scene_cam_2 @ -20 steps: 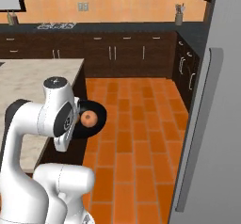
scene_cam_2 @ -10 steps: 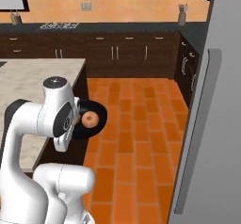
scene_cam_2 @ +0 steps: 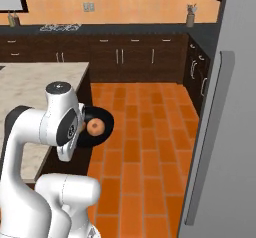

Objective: Pick the chicken drumstick and onion from their plates and place them in the bowl. Then put the bowl in the fridge.

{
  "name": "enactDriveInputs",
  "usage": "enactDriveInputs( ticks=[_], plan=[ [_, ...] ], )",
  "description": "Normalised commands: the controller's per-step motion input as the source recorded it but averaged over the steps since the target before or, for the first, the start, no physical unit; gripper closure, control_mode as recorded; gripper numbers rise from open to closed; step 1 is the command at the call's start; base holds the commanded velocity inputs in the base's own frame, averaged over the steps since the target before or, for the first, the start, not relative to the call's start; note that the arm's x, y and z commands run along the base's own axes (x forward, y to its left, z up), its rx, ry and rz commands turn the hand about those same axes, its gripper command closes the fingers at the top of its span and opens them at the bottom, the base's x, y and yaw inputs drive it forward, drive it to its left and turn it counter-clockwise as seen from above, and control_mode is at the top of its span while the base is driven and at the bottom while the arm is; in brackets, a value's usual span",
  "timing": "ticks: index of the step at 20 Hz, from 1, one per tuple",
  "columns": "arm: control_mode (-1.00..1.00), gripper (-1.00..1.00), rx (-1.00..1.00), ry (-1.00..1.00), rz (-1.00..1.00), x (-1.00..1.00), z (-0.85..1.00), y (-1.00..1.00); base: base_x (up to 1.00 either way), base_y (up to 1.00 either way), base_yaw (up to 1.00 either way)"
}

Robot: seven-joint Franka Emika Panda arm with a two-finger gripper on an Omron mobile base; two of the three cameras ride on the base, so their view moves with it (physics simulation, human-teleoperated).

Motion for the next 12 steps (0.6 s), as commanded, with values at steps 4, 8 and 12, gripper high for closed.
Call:
enactDriveInputs(
  ticks=[4, 8, 12],
  plan=[
    [1.00, 1.00, 0.00, 0.00, 0.00, 0.00, 0.00, 0.00, 1.00, -0.07, -0.18],
    [1.00, 1.00, 0.00, 0.00, 0.00, 0.00, 0.00, 0.00, 0.29, -0.56, -0.01],
    [1.00, 1.00, 0.00, 0.00, 0.00, 0.00, 0.00, 0.00, 0.18, -0.43, 0.01]
  ],
)
